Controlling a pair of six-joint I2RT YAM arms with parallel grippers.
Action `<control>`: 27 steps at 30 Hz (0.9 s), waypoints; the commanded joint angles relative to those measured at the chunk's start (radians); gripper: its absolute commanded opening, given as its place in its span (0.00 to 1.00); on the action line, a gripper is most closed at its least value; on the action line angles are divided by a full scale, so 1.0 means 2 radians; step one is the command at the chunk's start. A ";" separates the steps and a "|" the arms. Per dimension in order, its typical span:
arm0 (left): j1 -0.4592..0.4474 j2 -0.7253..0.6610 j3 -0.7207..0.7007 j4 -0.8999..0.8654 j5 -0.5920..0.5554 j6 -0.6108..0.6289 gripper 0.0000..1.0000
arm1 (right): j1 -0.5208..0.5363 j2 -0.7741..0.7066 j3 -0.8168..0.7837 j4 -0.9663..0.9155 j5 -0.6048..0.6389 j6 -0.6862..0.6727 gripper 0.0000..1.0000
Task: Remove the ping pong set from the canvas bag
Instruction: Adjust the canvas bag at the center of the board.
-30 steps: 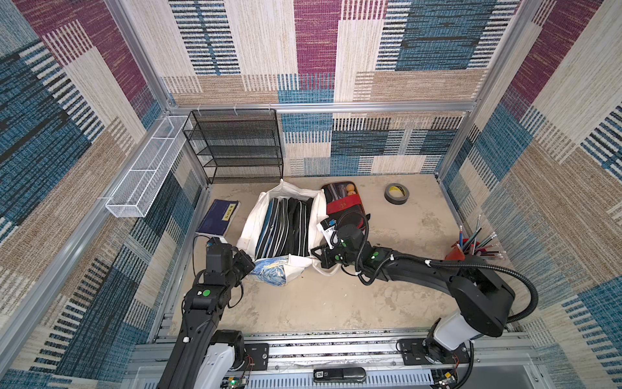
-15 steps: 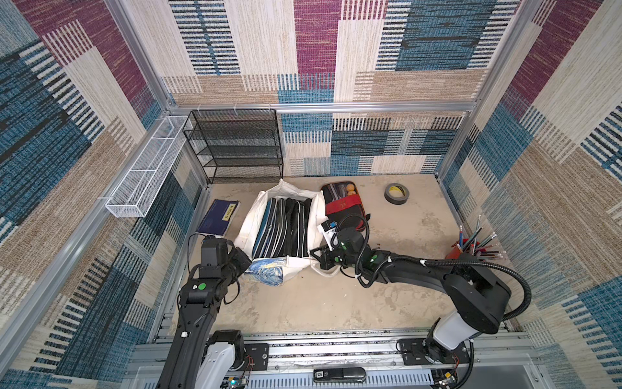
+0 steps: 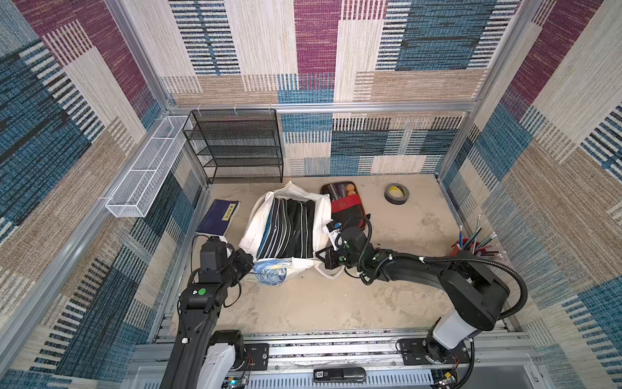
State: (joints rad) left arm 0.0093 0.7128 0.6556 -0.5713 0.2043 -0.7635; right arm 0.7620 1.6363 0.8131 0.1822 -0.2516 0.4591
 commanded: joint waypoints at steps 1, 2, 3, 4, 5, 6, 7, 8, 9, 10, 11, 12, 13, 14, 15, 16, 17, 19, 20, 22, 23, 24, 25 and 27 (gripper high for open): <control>0.008 -0.004 -0.004 -0.027 -0.122 0.007 0.00 | -0.015 -0.005 -0.014 -0.218 0.133 -0.007 0.00; 0.009 -0.002 -0.003 -0.026 -0.122 0.008 0.00 | -0.016 -0.013 -0.011 -0.221 0.137 -0.010 0.00; 0.009 -0.001 -0.003 -0.026 -0.123 0.008 0.00 | -0.017 -0.023 -0.009 -0.223 0.140 -0.011 0.00; 0.009 0.000 -0.002 -0.025 -0.124 0.009 0.00 | -0.018 -0.033 -0.005 -0.224 0.141 -0.014 0.00; 0.009 0.002 -0.001 -0.026 -0.126 0.011 0.00 | -0.018 -0.045 -0.002 -0.224 0.142 -0.017 0.00; 0.009 0.003 0.000 -0.028 -0.129 0.012 0.00 | -0.017 -0.057 0.001 -0.223 0.142 -0.020 0.00; 0.009 0.005 0.000 -0.030 -0.132 0.014 0.00 | -0.017 -0.069 0.004 -0.222 0.142 -0.023 0.00; 0.010 0.006 0.000 -0.029 -0.134 0.015 0.00 | -0.017 -0.083 0.008 -0.221 0.141 -0.027 0.00; 0.010 0.008 0.001 -0.030 -0.134 0.015 0.00 | -0.017 -0.094 0.009 -0.218 0.140 -0.030 0.00; 0.010 0.008 0.001 -0.030 -0.134 0.014 0.00 | -0.017 -0.105 0.013 -0.218 0.142 -0.033 0.00; 0.010 0.009 0.002 -0.028 -0.131 0.012 0.00 | -0.017 -0.114 0.017 -0.218 0.145 -0.039 0.00; 0.010 0.009 0.001 -0.028 -0.130 0.011 0.00 | -0.017 -0.117 0.025 -0.222 0.147 -0.044 0.00; 0.010 0.010 0.000 -0.027 -0.128 0.009 0.00 | -0.018 -0.115 0.033 -0.227 0.154 -0.049 0.00; 0.009 0.010 0.001 -0.027 -0.125 0.007 0.00 | -0.018 -0.112 0.043 -0.231 0.160 -0.057 0.00; 0.010 0.009 0.002 -0.027 -0.122 0.006 0.00 | -0.019 -0.109 0.050 -0.232 0.161 -0.063 0.00; 0.010 0.009 0.003 -0.026 -0.119 0.005 0.00 | -0.019 -0.104 0.056 -0.232 0.162 -0.068 0.00; 0.010 0.007 0.006 -0.027 -0.115 0.003 0.00 | -0.021 -0.096 0.063 -0.230 0.159 -0.073 0.00; 0.010 0.004 0.010 -0.030 -0.109 0.002 0.00 | -0.024 -0.082 0.076 -0.226 0.157 -0.081 0.00; 0.010 0.001 0.013 -0.031 -0.104 0.003 0.00 | -0.025 -0.074 0.083 -0.223 0.153 -0.084 0.00; 0.010 -0.005 0.023 -0.040 -0.106 0.005 0.00 | -0.026 -0.062 0.099 -0.223 0.147 -0.090 0.00; 0.010 -0.007 0.030 -0.045 -0.111 0.009 0.00 | -0.026 -0.058 0.105 -0.219 0.138 -0.091 0.00; 0.010 -0.010 0.036 -0.048 -0.116 0.012 0.00 | -0.025 -0.057 0.109 -0.215 0.128 -0.092 0.00; 0.010 -0.010 0.042 -0.049 -0.121 0.015 0.00 | -0.025 -0.056 0.114 -0.213 0.115 -0.093 0.00; 0.011 -0.003 0.053 -0.045 -0.132 0.020 0.00 | -0.022 -0.056 0.117 -0.206 0.095 -0.093 0.00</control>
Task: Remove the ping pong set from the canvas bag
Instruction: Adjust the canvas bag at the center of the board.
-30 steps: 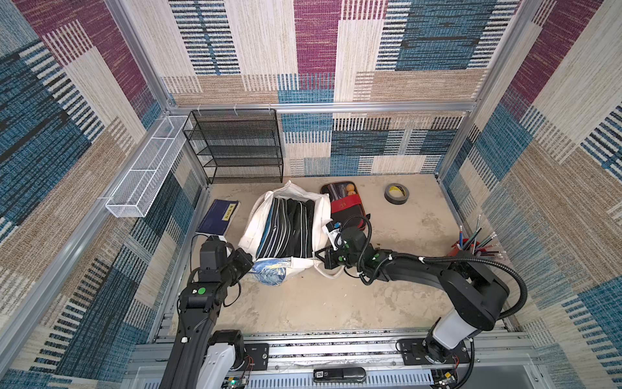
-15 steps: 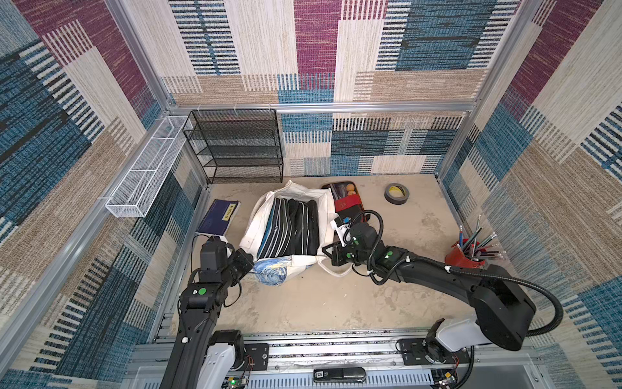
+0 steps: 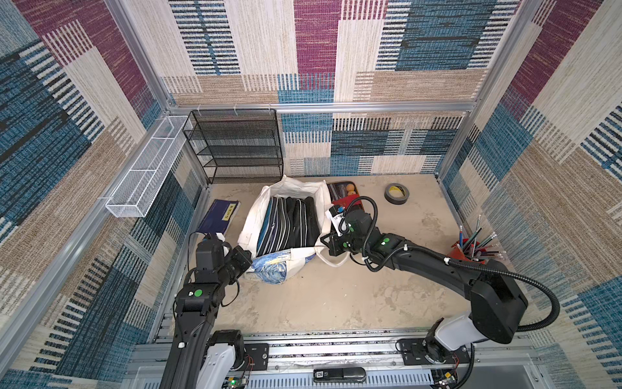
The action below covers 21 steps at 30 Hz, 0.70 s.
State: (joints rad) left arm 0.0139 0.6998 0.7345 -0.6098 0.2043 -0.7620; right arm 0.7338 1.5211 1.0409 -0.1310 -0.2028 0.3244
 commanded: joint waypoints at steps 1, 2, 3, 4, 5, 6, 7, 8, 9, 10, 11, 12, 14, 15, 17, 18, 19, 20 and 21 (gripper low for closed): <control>0.009 0.009 0.018 -0.020 -0.135 0.023 0.00 | -0.003 0.001 0.003 -0.047 0.062 -0.028 0.00; 0.009 0.019 0.024 -0.013 -0.137 0.025 0.00 | 0.004 -0.001 0.003 -0.046 0.057 -0.030 0.00; 0.010 0.028 0.028 -0.005 -0.138 0.024 0.00 | 0.008 -0.002 0.002 -0.046 0.051 -0.030 0.00; 0.010 0.038 0.030 0.007 -0.140 0.025 0.00 | 0.015 -0.003 0.001 -0.046 0.043 -0.030 0.00; 0.011 0.049 0.032 0.022 -0.139 0.025 0.00 | 0.022 -0.005 0.000 -0.046 0.034 -0.029 0.00; 0.012 0.061 0.034 0.038 -0.140 0.025 0.00 | 0.029 -0.005 -0.002 -0.046 0.028 -0.027 0.00; 0.013 0.074 0.039 0.049 -0.140 0.025 0.00 | 0.037 -0.008 -0.002 -0.046 0.019 -0.027 0.00; 0.013 0.087 0.045 0.061 -0.142 0.027 0.00 | 0.045 -0.008 -0.001 -0.046 0.011 -0.026 0.00; 0.015 0.099 0.049 0.073 -0.143 0.028 0.00 | 0.053 -0.007 0.002 -0.048 0.007 -0.025 0.00; 0.015 0.111 0.054 0.084 -0.144 0.028 0.00 | 0.061 -0.007 0.004 -0.047 0.001 -0.025 0.00; 0.017 0.123 0.061 0.094 -0.146 0.028 0.00 | 0.071 -0.006 0.007 -0.045 -0.003 -0.025 0.00; 0.019 0.134 0.066 0.102 -0.148 0.029 0.00 | 0.079 -0.006 0.009 -0.043 -0.006 -0.025 0.02; 0.026 0.152 0.077 0.119 -0.153 0.033 0.00 | 0.093 -0.006 0.014 -0.038 -0.014 -0.027 0.17; 0.031 0.160 0.082 0.125 -0.153 0.035 0.00 | 0.098 -0.008 0.016 -0.037 -0.013 -0.029 0.27; 0.042 0.175 0.092 0.141 -0.152 0.039 0.00 | 0.100 -0.013 0.020 -0.037 -0.006 -0.032 0.46; 0.049 0.183 0.097 0.148 -0.146 0.040 0.00 | 0.100 -0.018 0.025 -0.042 0.005 -0.037 0.53; 0.054 0.188 0.101 0.154 -0.142 0.040 0.00 | 0.100 -0.024 0.033 -0.050 0.016 -0.043 0.62; 0.059 0.192 0.106 0.157 -0.137 0.039 0.00 | 0.099 -0.030 0.044 -0.061 0.033 -0.052 0.73; 0.065 0.195 0.108 0.163 -0.129 0.039 0.00 | 0.096 -0.035 0.055 -0.070 0.049 -0.061 0.80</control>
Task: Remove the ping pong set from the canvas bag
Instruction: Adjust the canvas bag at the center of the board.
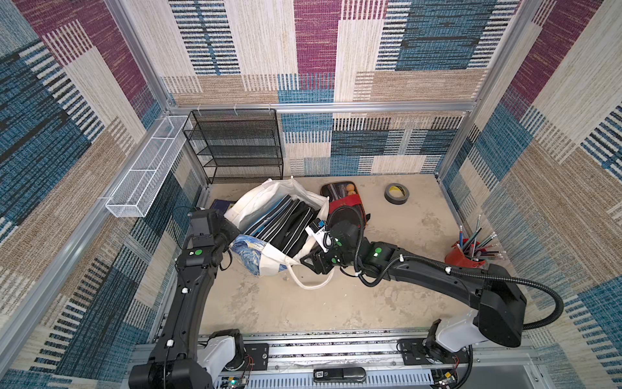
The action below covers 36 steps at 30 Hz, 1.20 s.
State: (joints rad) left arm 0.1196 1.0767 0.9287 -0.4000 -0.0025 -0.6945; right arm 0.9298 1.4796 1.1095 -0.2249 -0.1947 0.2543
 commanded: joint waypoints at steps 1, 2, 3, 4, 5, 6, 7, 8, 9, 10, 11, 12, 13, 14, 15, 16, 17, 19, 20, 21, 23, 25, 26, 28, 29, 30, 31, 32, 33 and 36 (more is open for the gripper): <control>0.014 0.007 0.015 0.061 -0.018 0.003 0.00 | -0.007 -0.018 0.031 -0.032 0.054 -0.035 0.87; 0.017 0.007 0.019 0.060 -0.011 0.001 0.00 | -0.017 -0.021 0.042 -0.041 0.062 -0.042 0.93; 0.018 0.005 0.022 0.060 -0.006 0.001 0.08 | -0.027 -0.023 0.052 -0.047 0.066 -0.047 0.97; 0.018 0.001 0.024 0.056 -0.004 -0.001 0.22 | -0.038 -0.024 0.059 -0.051 0.066 -0.052 1.00; 0.018 -0.005 0.024 0.054 -0.004 -0.002 0.35 | -0.048 -0.026 0.063 -0.052 0.069 -0.058 0.99; 0.019 -0.013 0.023 0.048 -0.005 -0.003 0.47 | -0.057 -0.027 0.067 -0.052 0.074 -0.063 0.99; 0.020 -0.020 0.022 0.042 -0.005 -0.003 0.57 | -0.064 -0.027 0.071 -0.050 0.077 -0.067 0.99; 0.020 -0.030 0.019 0.035 -0.004 -0.005 0.68 | -0.073 -0.022 0.076 -0.049 0.080 -0.072 0.99; 0.020 -0.038 0.018 0.026 -0.003 -0.006 0.75 | -0.080 -0.016 0.083 -0.049 0.084 -0.075 0.99; 0.020 -0.046 0.018 0.015 -0.001 -0.007 0.82 | -0.087 -0.008 0.090 -0.048 0.081 -0.079 0.99; 0.020 -0.056 0.017 0.001 0.001 -0.008 0.87 | -0.093 0.001 0.100 -0.047 0.082 -0.084 0.99; 0.020 -0.066 0.015 -0.011 0.002 -0.009 0.91 | -0.095 0.010 0.111 -0.046 0.085 -0.087 0.99; 0.020 -0.078 0.014 -0.024 0.004 -0.010 0.93 | -0.097 0.021 0.122 -0.047 0.084 -0.092 0.99; 0.020 -0.090 0.011 -0.041 0.007 -0.011 0.94 | -0.098 0.032 0.135 -0.046 0.085 -0.097 0.99; 0.020 -0.101 0.010 -0.058 0.010 -0.012 0.95 | -0.099 0.042 0.146 -0.044 0.086 -0.100 0.99; 0.020 -0.110 0.008 -0.075 0.013 -0.012 0.95 | -0.100 0.050 0.157 -0.044 0.087 -0.104 0.99; 0.019 -0.121 0.006 -0.093 0.019 -0.014 0.96 | -0.101 0.064 0.170 -0.046 0.088 -0.109 0.99; 0.017 -0.139 -0.005 -0.119 0.025 -0.018 0.96 | -0.102 0.082 0.191 -0.048 0.094 -0.117 0.99; 0.017 -0.147 -0.014 -0.132 0.031 -0.023 0.96 | -0.103 0.092 0.203 -0.050 0.098 -0.120 0.99; 0.017 -0.155 -0.025 -0.139 0.039 -0.028 0.97 | -0.105 0.098 0.212 -0.051 0.104 -0.122 0.99; 0.017 -0.174 -0.053 -0.143 0.057 -0.045 0.97 | -0.110 0.114 0.234 -0.055 0.106 -0.128 0.99; 0.016 -0.187 -0.078 -0.142 0.072 -0.061 0.97 | -0.115 0.130 0.253 -0.059 0.111 -0.134 0.99; 0.015 -0.192 -0.089 -0.141 0.077 -0.067 0.97 | -0.119 0.142 0.269 -0.064 0.113 -0.137 0.99; 0.013 -0.201 -0.100 -0.138 0.080 -0.074 0.97 | -0.123 0.160 0.294 -0.072 0.120 -0.146 0.99; 0.012 -0.205 -0.103 -0.135 0.082 -0.076 0.97 | -0.126 0.169 0.307 -0.076 0.120 -0.150 0.99; 0.010 -0.206 -0.104 -0.132 0.083 -0.077 0.97 | -0.129 0.177 0.318 -0.079 0.120 -0.152 0.99; 0.009 -0.206 -0.104 -0.130 0.083 -0.078 0.97 | -0.131 0.185 0.330 -0.084 0.120 -0.154 0.99; 0.008 -0.204 -0.104 -0.124 0.087 -0.079 0.97 | -0.135 0.192 0.341 -0.087 0.120 -0.155 0.99; 0.007 -0.201 -0.104 -0.119 0.091 -0.083 0.97 | -0.136 0.197 0.350 -0.088 0.116 -0.154 1.00; 0.005 -0.195 -0.110 -0.094 0.109 -0.102 0.96 | -0.138 0.211 0.371 -0.097 0.104 -0.152 0.98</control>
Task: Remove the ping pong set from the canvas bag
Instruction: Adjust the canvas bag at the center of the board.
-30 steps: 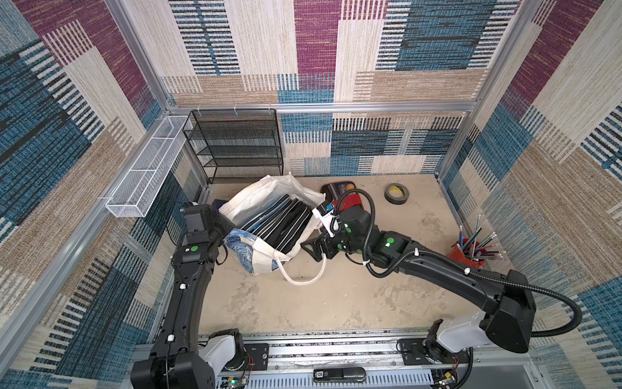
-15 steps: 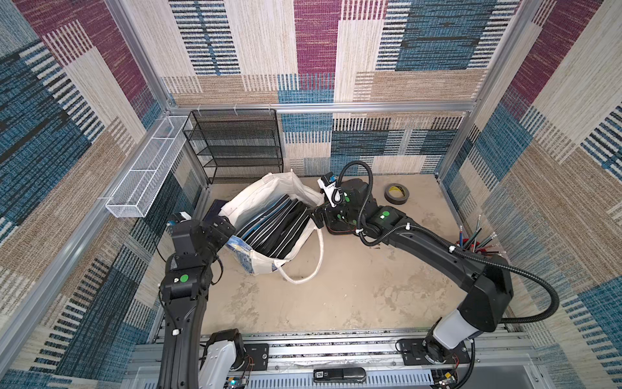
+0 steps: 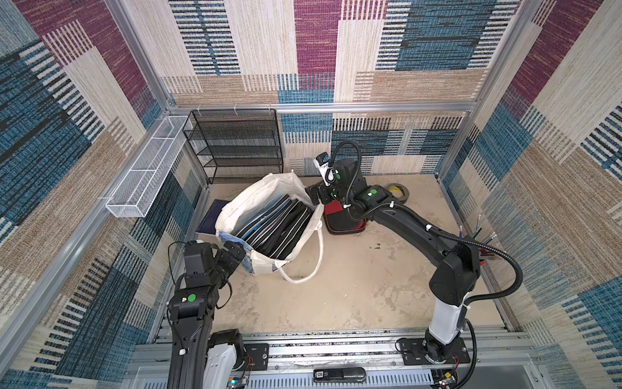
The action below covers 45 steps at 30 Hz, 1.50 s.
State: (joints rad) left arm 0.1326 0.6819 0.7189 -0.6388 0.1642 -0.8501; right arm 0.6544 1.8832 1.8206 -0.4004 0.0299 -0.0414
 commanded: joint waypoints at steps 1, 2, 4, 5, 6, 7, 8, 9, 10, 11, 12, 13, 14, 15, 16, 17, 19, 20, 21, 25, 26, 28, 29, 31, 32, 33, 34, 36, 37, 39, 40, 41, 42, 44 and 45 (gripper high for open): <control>-0.003 0.003 -0.005 0.032 0.030 -0.030 0.97 | 0.000 0.011 0.019 -0.011 -0.013 -0.002 0.98; -0.004 0.003 -0.005 0.038 0.034 -0.036 0.97 | 0.000 0.013 0.020 -0.011 -0.018 0.000 0.97; -0.005 0.000 -0.001 0.041 0.038 -0.042 0.97 | 0.000 0.014 0.021 -0.012 -0.030 0.002 0.96; -0.005 -0.002 0.002 0.040 0.041 -0.045 0.97 | 0.000 0.014 0.020 -0.013 -0.034 0.002 0.96; -0.006 -0.006 0.003 0.040 0.041 -0.049 0.97 | 0.001 0.014 0.020 -0.014 -0.036 0.002 0.95; -0.006 -0.010 0.006 0.040 0.041 -0.051 0.97 | 0.002 0.013 0.018 -0.015 -0.039 0.002 0.95; -0.006 -0.014 0.008 0.040 0.040 -0.053 0.97 | 0.001 0.013 0.016 -0.015 -0.039 0.002 0.95; -0.006 -0.017 0.012 0.041 0.041 -0.055 0.97 | 0.003 0.012 0.014 -0.015 -0.040 0.002 0.94; -0.006 -0.019 0.013 0.041 0.042 -0.058 0.97 | 0.003 0.012 0.013 -0.015 -0.042 0.002 0.93; -0.006 -0.017 0.015 0.042 0.044 -0.060 0.97 | 0.003 0.013 0.011 -0.015 -0.044 0.002 0.91; -0.007 -0.014 0.016 0.042 0.046 -0.062 0.97 | 0.003 0.014 0.010 -0.015 -0.045 0.003 0.90; -0.006 -0.010 0.015 0.045 0.047 -0.063 0.97 | 0.003 0.015 0.010 -0.014 -0.046 0.003 0.89; -0.008 -0.004 0.011 0.049 0.048 -0.063 0.97 | 0.004 0.018 0.010 -0.015 -0.046 0.003 0.88; -0.008 0.001 0.005 0.054 0.047 -0.065 0.97 | 0.005 0.019 0.011 -0.015 -0.045 0.003 0.87; -0.009 0.008 0.000 0.060 0.047 -0.066 0.96 | 0.006 0.020 0.011 -0.015 -0.046 0.003 0.86; -0.010 0.015 -0.006 0.066 0.046 -0.064 0.95 | 0.006 0.020 0.013 -0.015 -0.045 0.003 0.86; -0.014 0.029 -0.014 0.079 0.042 -0.064 0.90 | 0.006 0.020 0.015 -0.016 -0.044 0.002 0.84; -0.017 0.037 -0.019 0.088 0.040 -0.065 0.84 | 0.006 0.022 0.018 -0.017 -0.042 0.002 0.80; -0.020 0.043 -0.023 0.099 0.040 -0.066 0.68 | 0.006 0.024 0.022 -0.021 -0.041 0.000 0.71; -0.026 0.065 -0.026 0.125 0.038 -0.067 0.00 | 0.006 0.023 0.020 -0.034 -0.034 -0.002 0.00; -0.026 0.068 -0.024 0.128 0.032 -0.063 0.00 | 0.006 0.016 0.008 -0.032 -0.034 0.000 0.00; -0.026 0.075 -0.021 0.132 0.016 -0.052 0.00 | 0.006 -0.006 -0.030 -0.023 -0.037 0.006 0.00; -0.026 0.081 -0.017 0.134 0.008 -0.047 0.00 | 0.006 -0.021 -0.056 -0.018 -0.040 0.012 0.00; -0.026 0.096 -0.006 0.140 -0.004 -0.036 0.00 | 0.010 -0.055 -0.108 -0.006 -0.046 0.022 0.00; -0.025 0.107 0.000 0.146 -0.007 -0.032 0.00 | 0.014 -0.074 -0.140 0.000 -0.050 0.028 0.00; -0.024 0.117 0.006 0.155 -0.011 -0.029 0.00 | 0.019 -0.089 -0.166 0.004 -0.052 0.034 0.00; -0.024 0.129 0.012 0.165 -0.015 -0.025 0.00 | 0.026 -0.102 -0.189 0.008 -0.054 0.039 0.00; -0.021 0.158 0.027 0.187 -0.022 -0.018 0.00 | 0.049 -0.126 -0.230 0.015 -0.060 0.052 0.00; -0.020 0.173 0.036 0.196 -0.026 -0.015 0.00 | 0.060 -0.135 -0.245 0.019 -0.066 0.061 0.00; -0.018 0.207 0.053 0.226 -0.029 -0.011 0.00 | 0.086 -0.142 -0.268 0.026 -0.079 0.083 0.00; -0.017 0.222 0.061 0.239 -0.030 -0.009 0.00 | 0.098 -0.145 -0.277 0.034 -0.085 0.092 0.00; -0.017 0.241 0.071 0.256 -0.029 -0.008 0.00 | 0.111 -0.146 -0.287 0.042 -0.091 0.102 0.00; -0.016 0.256 0.081 0.267 -0.026 -0.007 0.00 | 0.121 -0.145 -0.293 0.049 -0.095 0.112 0.00; -0.014 0.286 0.101 0.288 -0.026 -0.005 0.00 | 0.139 -0.142 -0.301 0.060 -0.102 0.122 0.00; -0.013 0.299 0.110 0.298 -0.025 -0.005 0.00 | 0.146 -0.140 -0.303 0.065 -0.101 0.126 0.00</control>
State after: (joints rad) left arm 0.1001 1.2362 0.8940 -0.2363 0.1501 -0.8898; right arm 0.9184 1.5982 1.2274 -0.2905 -0.1135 0.1440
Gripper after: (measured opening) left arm 0.060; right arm 0.065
